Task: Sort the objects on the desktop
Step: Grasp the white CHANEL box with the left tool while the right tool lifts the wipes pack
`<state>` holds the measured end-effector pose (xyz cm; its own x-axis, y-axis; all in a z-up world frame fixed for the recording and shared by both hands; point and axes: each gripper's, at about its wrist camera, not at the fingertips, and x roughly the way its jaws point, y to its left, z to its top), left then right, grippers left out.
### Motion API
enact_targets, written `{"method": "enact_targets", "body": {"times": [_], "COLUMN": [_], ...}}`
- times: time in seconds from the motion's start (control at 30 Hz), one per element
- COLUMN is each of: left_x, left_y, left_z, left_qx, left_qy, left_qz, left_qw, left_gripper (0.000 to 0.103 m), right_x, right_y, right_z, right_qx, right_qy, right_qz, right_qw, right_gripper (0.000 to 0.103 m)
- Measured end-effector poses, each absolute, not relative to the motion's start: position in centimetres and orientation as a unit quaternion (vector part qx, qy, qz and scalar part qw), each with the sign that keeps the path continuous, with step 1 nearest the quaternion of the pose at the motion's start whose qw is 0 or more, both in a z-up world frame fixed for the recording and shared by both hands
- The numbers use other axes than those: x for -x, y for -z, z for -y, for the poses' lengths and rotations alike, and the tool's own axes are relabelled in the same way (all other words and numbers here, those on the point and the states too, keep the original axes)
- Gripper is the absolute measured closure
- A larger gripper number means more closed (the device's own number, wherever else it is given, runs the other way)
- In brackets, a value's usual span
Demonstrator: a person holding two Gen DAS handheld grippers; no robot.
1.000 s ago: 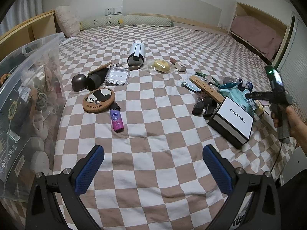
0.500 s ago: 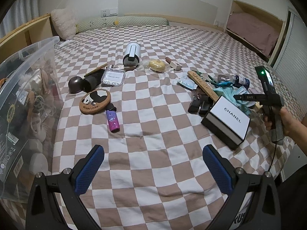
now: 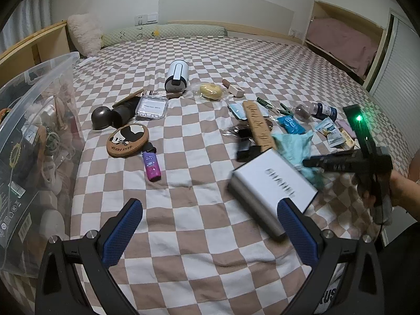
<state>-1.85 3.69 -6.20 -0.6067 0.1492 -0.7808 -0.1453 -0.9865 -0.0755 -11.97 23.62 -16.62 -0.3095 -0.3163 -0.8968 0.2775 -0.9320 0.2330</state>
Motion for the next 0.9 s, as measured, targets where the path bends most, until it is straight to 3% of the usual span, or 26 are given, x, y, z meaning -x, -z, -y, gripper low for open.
{"method": "enact_targets", "body": {"times": [0.47, 0.9], "left_x": [1.8, 3.1], "left_y": [8.0, 12.6], "left_z": [-3.4, -3.1], "left_qx": [0.451, 0.489], "left_qy": [-0.89, -0.871], "left_qz": [0.002, -0.038], "left_qw": [0.071, 0.019], "left_gripper": [0.0, 0.0], "right_x": [9.2, 9.0], "right_y": [16.8, 16.4], "right_z": [-15.1, -15.3], "right_qx": [-0.566, -0.584], "right_qy": [0.781, 0.766], "right_qz": [0.02, 0.058], "right_qw": [0.261, 0.262], "right_gripper": [0.066, 0.066]}}
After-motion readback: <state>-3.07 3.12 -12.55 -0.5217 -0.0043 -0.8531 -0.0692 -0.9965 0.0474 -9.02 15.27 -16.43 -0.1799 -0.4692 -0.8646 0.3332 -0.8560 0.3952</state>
